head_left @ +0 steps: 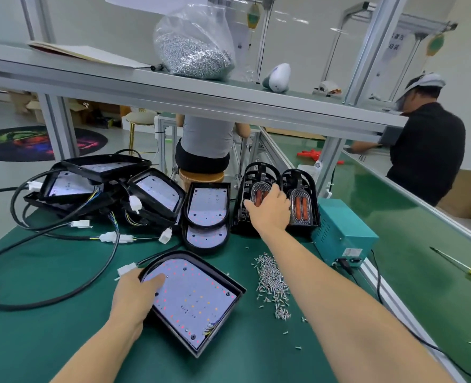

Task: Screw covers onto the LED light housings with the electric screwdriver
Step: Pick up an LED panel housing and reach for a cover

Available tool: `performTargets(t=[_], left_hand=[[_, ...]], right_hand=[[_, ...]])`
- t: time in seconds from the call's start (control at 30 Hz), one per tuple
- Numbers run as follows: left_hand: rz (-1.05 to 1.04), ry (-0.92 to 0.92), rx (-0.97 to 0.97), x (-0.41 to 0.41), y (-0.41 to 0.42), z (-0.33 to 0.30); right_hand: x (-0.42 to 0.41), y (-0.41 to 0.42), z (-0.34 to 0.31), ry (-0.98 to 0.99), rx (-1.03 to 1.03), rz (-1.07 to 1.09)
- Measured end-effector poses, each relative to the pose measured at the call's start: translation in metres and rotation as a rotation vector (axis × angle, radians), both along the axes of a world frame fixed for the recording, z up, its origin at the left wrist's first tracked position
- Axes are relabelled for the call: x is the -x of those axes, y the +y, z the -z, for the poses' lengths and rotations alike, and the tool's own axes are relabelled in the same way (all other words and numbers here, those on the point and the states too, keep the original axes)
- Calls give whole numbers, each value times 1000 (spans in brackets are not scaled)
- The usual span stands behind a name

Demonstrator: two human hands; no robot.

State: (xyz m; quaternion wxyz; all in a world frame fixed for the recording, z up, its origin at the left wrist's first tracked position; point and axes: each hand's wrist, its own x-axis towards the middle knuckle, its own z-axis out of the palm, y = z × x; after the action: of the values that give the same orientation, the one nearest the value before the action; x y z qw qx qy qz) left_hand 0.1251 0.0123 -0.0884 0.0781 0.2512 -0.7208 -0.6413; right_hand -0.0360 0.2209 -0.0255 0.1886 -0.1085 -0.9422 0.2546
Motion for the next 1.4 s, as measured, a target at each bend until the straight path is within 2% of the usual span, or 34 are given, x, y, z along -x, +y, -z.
performTargets(t=[0.17, 0.37, 0.47, 0.57, 0.63, 0.73, 0.9, 1.1, 1.4], left_hand=[[-18, 7, -42, -3, 4, -5], [-24, 11, -73, -1, 3, -3], [-11, -8, -106, 3, -2, 1], [-16, -37, -235, 8, -9, 3], [-26, -34, -395, 9, -11, 3], [24, 12, -591, 9, -8, 2], [78, 104, -851, 8, -4, -1], [185, 114, -947, 1, -1, -4], [190, 142, -927, 0, 4, -3]], right_hand=[[18, -11, 14, -93, 13, 100], [16, -6, 16, -19, 34, 72], [-4, 0, 0, 106, 147, 4], [-46, -2, -15, 183, 213, -190], [-85, -6, -18, 125, 182, -357], [-139, -17, -9, 16, 15, -540], [-184, -33, 14, -118, -154, -643], [-201, -34, 24, -69, -173, -622], [-206, -36, 36, -47, -283, -612]])
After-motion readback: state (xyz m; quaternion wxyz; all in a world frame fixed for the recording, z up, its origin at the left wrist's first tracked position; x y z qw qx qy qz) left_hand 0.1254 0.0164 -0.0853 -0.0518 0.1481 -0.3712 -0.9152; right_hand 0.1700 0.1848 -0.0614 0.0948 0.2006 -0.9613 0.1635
